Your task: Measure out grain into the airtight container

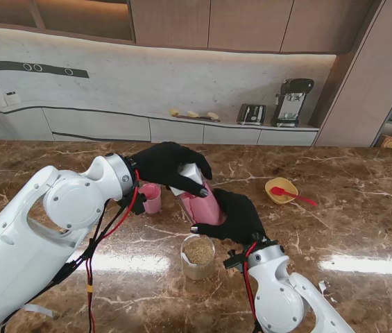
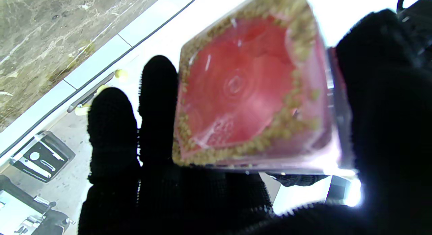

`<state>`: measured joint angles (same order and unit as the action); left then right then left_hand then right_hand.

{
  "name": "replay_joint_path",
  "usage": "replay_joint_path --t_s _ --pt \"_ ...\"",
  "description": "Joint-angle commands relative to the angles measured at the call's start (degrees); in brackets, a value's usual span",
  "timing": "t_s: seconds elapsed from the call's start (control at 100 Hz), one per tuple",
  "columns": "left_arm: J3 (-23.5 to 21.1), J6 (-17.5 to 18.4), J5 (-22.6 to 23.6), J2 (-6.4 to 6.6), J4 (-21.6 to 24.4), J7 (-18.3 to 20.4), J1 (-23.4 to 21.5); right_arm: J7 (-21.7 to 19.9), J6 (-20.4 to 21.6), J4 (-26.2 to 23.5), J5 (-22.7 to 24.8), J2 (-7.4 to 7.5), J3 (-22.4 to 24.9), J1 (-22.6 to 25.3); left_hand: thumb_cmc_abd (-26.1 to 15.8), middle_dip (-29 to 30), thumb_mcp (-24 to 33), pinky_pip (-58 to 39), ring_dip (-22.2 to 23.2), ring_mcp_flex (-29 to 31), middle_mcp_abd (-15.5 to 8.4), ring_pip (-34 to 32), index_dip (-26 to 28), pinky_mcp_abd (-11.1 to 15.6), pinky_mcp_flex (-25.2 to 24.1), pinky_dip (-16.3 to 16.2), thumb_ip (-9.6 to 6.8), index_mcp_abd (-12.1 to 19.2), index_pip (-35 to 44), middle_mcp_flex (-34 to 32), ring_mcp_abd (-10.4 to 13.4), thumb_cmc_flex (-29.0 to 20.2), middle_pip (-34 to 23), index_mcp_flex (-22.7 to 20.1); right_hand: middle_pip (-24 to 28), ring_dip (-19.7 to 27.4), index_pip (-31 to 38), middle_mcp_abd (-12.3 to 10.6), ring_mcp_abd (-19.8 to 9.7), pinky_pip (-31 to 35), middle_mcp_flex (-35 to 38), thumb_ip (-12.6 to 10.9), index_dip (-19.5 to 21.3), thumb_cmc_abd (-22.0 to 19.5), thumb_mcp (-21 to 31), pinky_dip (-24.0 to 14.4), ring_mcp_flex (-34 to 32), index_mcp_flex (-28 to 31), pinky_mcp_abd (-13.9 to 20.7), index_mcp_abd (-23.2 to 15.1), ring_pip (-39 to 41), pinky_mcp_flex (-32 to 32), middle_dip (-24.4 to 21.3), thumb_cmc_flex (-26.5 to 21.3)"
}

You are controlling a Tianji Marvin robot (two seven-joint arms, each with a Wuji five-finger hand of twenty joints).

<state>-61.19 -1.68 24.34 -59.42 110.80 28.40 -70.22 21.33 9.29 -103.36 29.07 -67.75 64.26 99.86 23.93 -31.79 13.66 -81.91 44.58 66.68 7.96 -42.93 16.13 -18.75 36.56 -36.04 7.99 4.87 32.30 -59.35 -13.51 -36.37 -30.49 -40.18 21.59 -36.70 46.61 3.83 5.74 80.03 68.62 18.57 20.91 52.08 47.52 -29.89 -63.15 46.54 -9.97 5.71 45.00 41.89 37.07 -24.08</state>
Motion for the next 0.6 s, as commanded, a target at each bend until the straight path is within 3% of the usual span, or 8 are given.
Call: replay_joint_path --t_s 0.0,0.34,0.59 --pt "-0.4 -0.56 0.22 -0.06 0.25 -0.71 -0.23 -0.52 0.07 -0.25 -0.31 -0.15 0.06 0.61 -10.43 -0.7 5.24 -4.42 -0.39 3.37 -8.26 -3.92 0.95 0.99 1.37 1.02 -0.43 -1.51 1.16 -10.69 2.06 -14.62 -3.98 -2.4 5.18 0.09 8.44 -7.71 -5.19 1.79 4.15 -2.56 2.79 -11.37 16.98 -1.17 -2.29 7.03 1.77 -19.68 0.86 0.19 1.93 -11.76" --pt "-2.54 -1.1 0.5 -0.17 1.39 -1.42 -1.33 -0.62 0.25 0.24 -0.34 -0.12 0.11 0.57 -11.09 -1.28 3.76 -5.07 -0.15 3.34 -8.27 -4.3 0.57 0.91 1.04 1.13 -0.55 -1.43 0.7 -10.3 1.99 -15.54 -4.53 -1.51 5.16 0.13 8.53 -7.88 -5.36 1.72 4.41 -2.63 2.82 -11.08 16.96 -1.16 -2.56 7.25 1.76 -19.96 0.81 0.42 1.87 -11.93" --pt "-10.06 -0.07 3.36 0.23 4.08 -1.02 -5.15 -0.3 0.03 0.41 -0.67 -0.21 1.33 1.01 -11.01 -1.44 3.19 -5.33 0.13 3.31 -8.48 -4.69 0.38 0.95 1.14 1.15 -0.8 -1.27 0.43 -10.55 2.05 -15.76 -4.65 -1.79 5.15 0.13 8.53 -7.78 -5.27 1.71 4.4 -2.63 2.79 -11.09 16.92 -1.17 -2.55 7.24 1.76 -19.89 0.77 0.42 1.88 -11.92"
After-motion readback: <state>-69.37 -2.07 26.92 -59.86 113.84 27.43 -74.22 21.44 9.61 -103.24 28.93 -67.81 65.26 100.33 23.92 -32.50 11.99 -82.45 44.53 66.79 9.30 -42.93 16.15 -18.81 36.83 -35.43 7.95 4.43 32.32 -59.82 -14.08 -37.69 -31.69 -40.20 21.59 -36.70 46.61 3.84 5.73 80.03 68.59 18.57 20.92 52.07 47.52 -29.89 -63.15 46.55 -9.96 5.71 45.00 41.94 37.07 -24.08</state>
